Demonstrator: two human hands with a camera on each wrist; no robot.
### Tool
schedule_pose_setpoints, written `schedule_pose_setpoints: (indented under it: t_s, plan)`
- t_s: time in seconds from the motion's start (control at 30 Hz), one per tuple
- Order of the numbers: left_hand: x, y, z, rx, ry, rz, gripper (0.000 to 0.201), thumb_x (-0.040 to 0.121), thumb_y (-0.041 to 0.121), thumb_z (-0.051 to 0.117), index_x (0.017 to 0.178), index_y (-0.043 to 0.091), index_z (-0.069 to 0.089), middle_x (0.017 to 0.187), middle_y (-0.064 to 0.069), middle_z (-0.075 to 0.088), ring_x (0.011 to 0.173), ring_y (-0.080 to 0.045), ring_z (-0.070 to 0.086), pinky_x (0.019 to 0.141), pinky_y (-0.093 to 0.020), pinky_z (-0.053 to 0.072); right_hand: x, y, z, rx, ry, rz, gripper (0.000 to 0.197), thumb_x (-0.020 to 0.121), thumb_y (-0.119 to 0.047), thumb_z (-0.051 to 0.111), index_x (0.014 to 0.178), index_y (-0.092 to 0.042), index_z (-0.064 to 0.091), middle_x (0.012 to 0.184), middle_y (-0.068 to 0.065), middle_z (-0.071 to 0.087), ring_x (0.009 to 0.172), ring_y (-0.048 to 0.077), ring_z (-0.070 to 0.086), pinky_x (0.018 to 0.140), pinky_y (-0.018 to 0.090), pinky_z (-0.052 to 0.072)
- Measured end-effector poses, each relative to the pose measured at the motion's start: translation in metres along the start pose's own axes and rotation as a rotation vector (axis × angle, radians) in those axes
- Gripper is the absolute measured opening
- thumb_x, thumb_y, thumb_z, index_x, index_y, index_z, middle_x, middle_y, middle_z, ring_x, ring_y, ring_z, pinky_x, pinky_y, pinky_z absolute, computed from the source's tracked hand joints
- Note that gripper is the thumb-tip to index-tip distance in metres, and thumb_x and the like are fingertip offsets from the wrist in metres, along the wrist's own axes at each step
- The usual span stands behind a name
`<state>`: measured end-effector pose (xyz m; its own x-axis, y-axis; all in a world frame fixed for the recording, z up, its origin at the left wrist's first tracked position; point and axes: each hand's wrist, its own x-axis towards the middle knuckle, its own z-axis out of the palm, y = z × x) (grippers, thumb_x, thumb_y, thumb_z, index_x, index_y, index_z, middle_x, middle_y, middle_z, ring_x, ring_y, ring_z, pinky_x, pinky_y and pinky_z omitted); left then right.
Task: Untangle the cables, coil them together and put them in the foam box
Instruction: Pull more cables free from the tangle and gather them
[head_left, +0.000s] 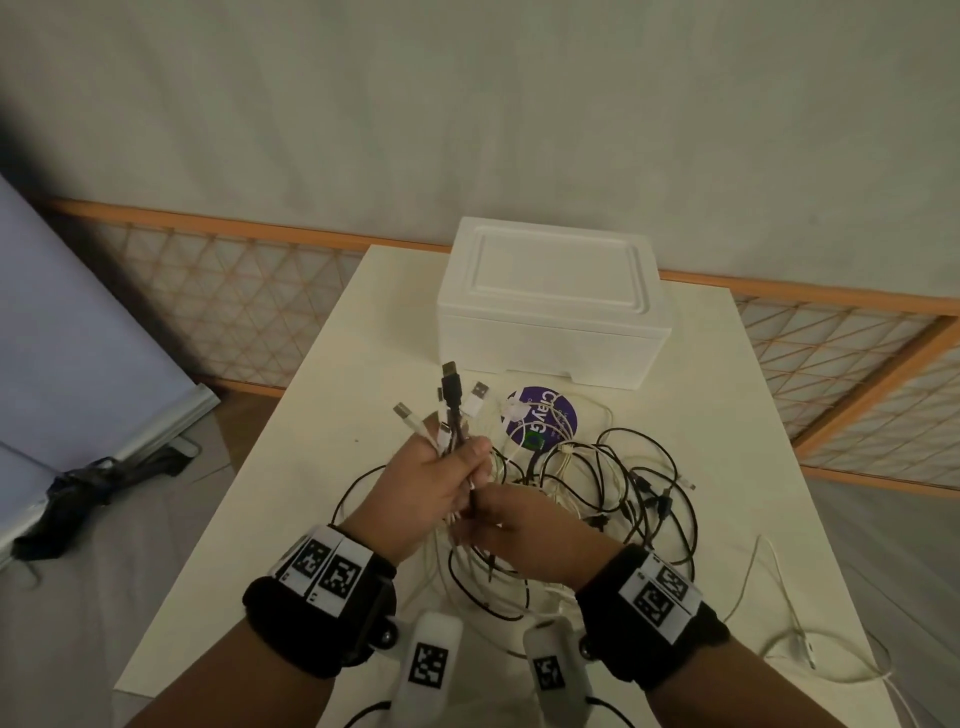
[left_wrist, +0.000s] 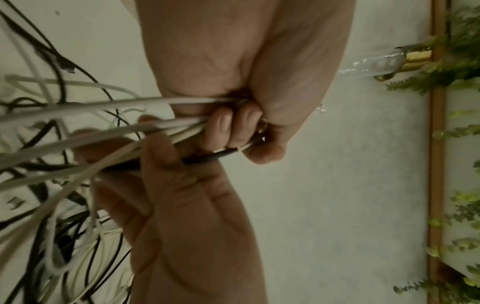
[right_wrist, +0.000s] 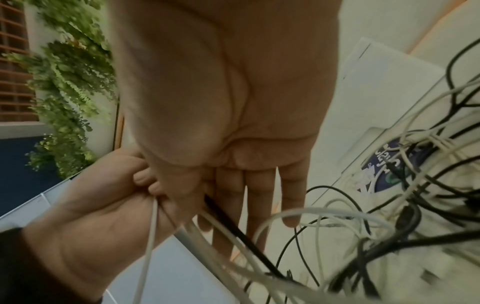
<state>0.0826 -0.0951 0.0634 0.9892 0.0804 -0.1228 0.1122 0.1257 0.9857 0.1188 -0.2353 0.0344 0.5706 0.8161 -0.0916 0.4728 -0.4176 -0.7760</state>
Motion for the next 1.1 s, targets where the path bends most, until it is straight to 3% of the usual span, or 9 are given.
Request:
schedule_pose_setpoints:
  t_s: [0.13, 0.27, 0.4, 0.5, 0.6, 0.7, 0.87, 1.0, 1.1]
  plan:
    - [0.0, 0.004, -0.005, -0.143, 0.052, 0.032, 0.031, 0.087, 0.02, 0.056, 0.06, 0.029, 0.066, 0.063, -0.003, 0.06, 0.036, -0.007, 0.029, 0.041, -0.02, 0.026, 0.001, 0.0, -0.002, -0.078, 0.039, -0.014, 0.014, 0.095, -0.025, 0.054, 0.093, -0.012, 0.061, 0.061, -0.018, 0.044, 0.057, -0.012, 0.046, 0.055, 0.01, 0.03]
    - [-0.001, 0.001, -0.006, -0.202, 0.06, -0.01, 0.029, 0.087, 0.024, 0.06, 0.059, 0.023, 0.07, 0.08, -0.02, 0.048, 0.04, -0.008, 0.031, 0.046, -0.024, 0.028, 0.002, 0.005, 0.002, -0.103, 0.097, -0.027, 0.015, 0.093, -0.025, 0.057, 0.088, -0.012, 0.061, 0.057, -0.015, 0.043, 0.054, -0.004, 0.045, 0.054, 0.007, 0.028]
    - [0.0, -0.004, -0.009, -0.318, 0.061, -0.101, 0.023, 0.078, 0.025, 0.063, 0.077, 0.004, 0.073, 0.054, -0.007, 0.044, 0.042, -0.01, 0.033, 0.044, -0.021, 0.03, 0.002, 0.005, 0.003, -0.119, 0.214, -0.152, 0.031, 0.09, -0.034, 0.052, 0.087, -0.006, 0.065, 0.078, 0.004, 0.059, 0.073, 0.009, 0.05, 0.064, 0.007, 0.033]
    - [0.003, -0.008, -0.011, -0.321, 0.084, -0.135, 0.037, 0.078, 0.033, 0.063, 0.083, -0.002, 0.073, 0.054, -0.005, 0.041, 0.048, -0.013, 0.035, 0.046, -0.022, 0.034, 0.003, 0.006, 0.004, -0.14, 0.251, -0.158, 0.034, 0.09, -0.035, 0.051, 0.088, -0.005, 0.067, 0.086, 0.006, 0.06, 0.079, 0.008, 0.052, 0.07, 0.001, 0.033]
    - [0.005, -0.005, -0.011, -0.395, 0.069, -0.105, 0.049, 0.087, 0.043, 0.046, 0.072, -0.001, 0.058, 0.07, -0.012, 0.065, 0.055, -0.016, 0.047, 0.053, -0.025, 0.042, 0.002, 0.009, 0.001, -0.096, 0.261, -0.058, 0.027, 0.09, -0.031, 0.051, 0.093, -0.009, 0.067, 0.089, 0.002, 0.062, 0.084, 0.013, 0.057, 0.075, 0.02, 0.044]
    - [0.005, -0.001, -0.01, -0.446, 0.05, -0.081, 0.051, 0.088, 0.051, 0.034, 0.063, 0.009, 0.05, 0.091, -0.019, 0.071, 0.066, -0.017, 0.057, 0.062, -0.027, 0.044, -0.001, 0.006, -0.003, -0.162, 0.185, -0.01, 0.018, 0.095, -0.024, 0.051, 0.098, -0.013, 0.065, 0.089, -0.002, 0.061, 0.082, 0.009, 0.053, 0.075, 0.026, 0.043]
    - [0.007, -0.001, -0.009, -0.444, 0.034, -0.111, 0.067, 0.087, 0.061, 0.026, 0.102, 0.008, 0.066, 0.099, -0.025, 0.07, 0.091, -0.03, 0.068, 0.086, -0.038, 0.05, -0.003, 0.001, 0.001, -0.391, 0.04, -0.049, 0.021, 0.098, -0.025, 0.045, 0.101, -0.01, 0.06, 0.092, 0.009, 0.063, 0.083, 0.025, 0.058, 0.071, 0.033, 0.043]
    - [0.007, 0.003, -0.004, -0.418, 0.052, -0.149, 0.061, 0.085, 0.06, 0.037, 0.114, 0.013, 0.064, 0.064, -0.018, 0.065, 0.062, -0.029, 0.065, 0.069, -0.035, 0.052, -0.002, 0.0, 0.002, -0.469, 0.012, -0.051, 0.024, 0.099, -0.028, 0.043, 0.099, -0.01, 0.058, 0.091, 0.01, 0.063, 0.082, 0.027, 0.059, 0.067, 0.032, 0.04]
    - [0.006, 0.004, 0.0, -0.375, 0.071, -0.122, 0.052, 0.086, 0.053, 0.041, 0.088, 0.007, 0.065, 0.056, -0.009, 0.054, 0.057, -0.023, 0.056, 0.067, -0.033, 0.046, 0.0, 0.0, 0.002, -0.476, 0.015, -0.048, 0.025, 0.099, -0.03, 0.041, 0.098, -0.01, 0.057, 0.09, 0.011, 0.063, 0.081, 0.028, 0.06, 0.067, 0.034, 0.042]
